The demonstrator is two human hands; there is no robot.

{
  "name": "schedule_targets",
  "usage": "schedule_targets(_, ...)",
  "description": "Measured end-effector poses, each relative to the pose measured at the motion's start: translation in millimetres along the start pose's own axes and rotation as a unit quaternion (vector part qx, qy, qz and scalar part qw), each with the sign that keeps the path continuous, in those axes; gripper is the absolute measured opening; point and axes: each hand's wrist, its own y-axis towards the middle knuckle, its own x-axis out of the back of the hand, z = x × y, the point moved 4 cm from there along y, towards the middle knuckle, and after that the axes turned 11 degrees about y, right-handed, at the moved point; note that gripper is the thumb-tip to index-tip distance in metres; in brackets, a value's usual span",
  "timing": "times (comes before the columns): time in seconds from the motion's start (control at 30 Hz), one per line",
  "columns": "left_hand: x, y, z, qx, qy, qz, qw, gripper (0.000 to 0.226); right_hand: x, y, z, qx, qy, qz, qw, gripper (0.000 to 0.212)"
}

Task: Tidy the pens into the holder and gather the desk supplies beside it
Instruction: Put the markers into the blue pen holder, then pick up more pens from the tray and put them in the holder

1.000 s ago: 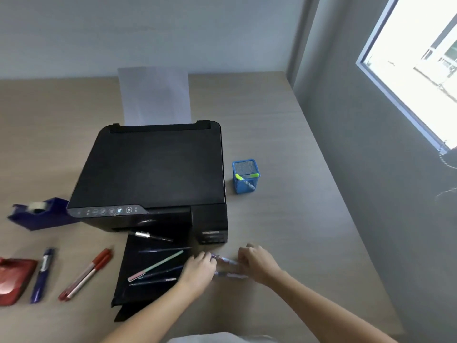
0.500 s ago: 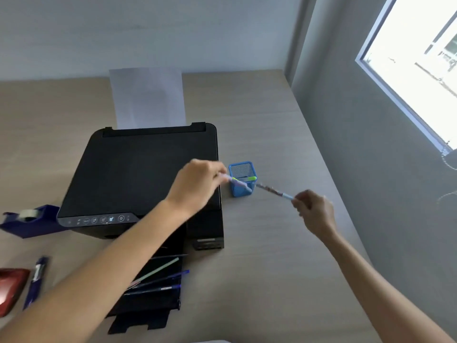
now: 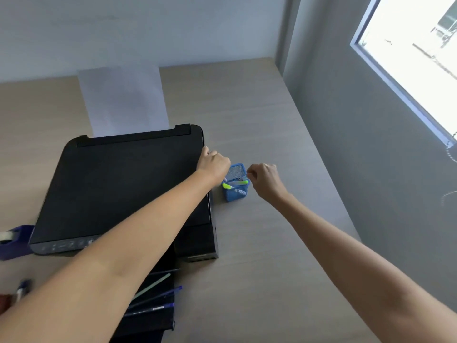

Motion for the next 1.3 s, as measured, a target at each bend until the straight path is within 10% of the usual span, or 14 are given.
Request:
schedule_targets(0.27,6,-35,17,-0.027,-0.145,-0.055,0.988,0.039,3,-31,-5,-0.011,0.020,-0.013,1.000,0.027)
schedule_targets(0.5,-22,-200,90,0.013,-0.419,-0.185,0.889,0.015,-15,-151,9,0.081,0.034,-0.039,0.995,0.007)
schedule_targets(0.8,-194,-316,82,0.165,-0.348,-0.033,0.922,0.012,-130,-221,81,0.187,0.013,0.173,0.967,0.016)
schedule_targets(1.07,-245,-279,61,0.193,-0.347,0.020,0.917,0.012,-210,-184,140,0.105,-0.096,0.247,0.958,0.049)
schedule_targets(1.3,-254,-311,75,0.128,-0.371,0.024,0.920,0.016,-239,-167,152,0.074,-0.238,0.248,0.936,0.016)
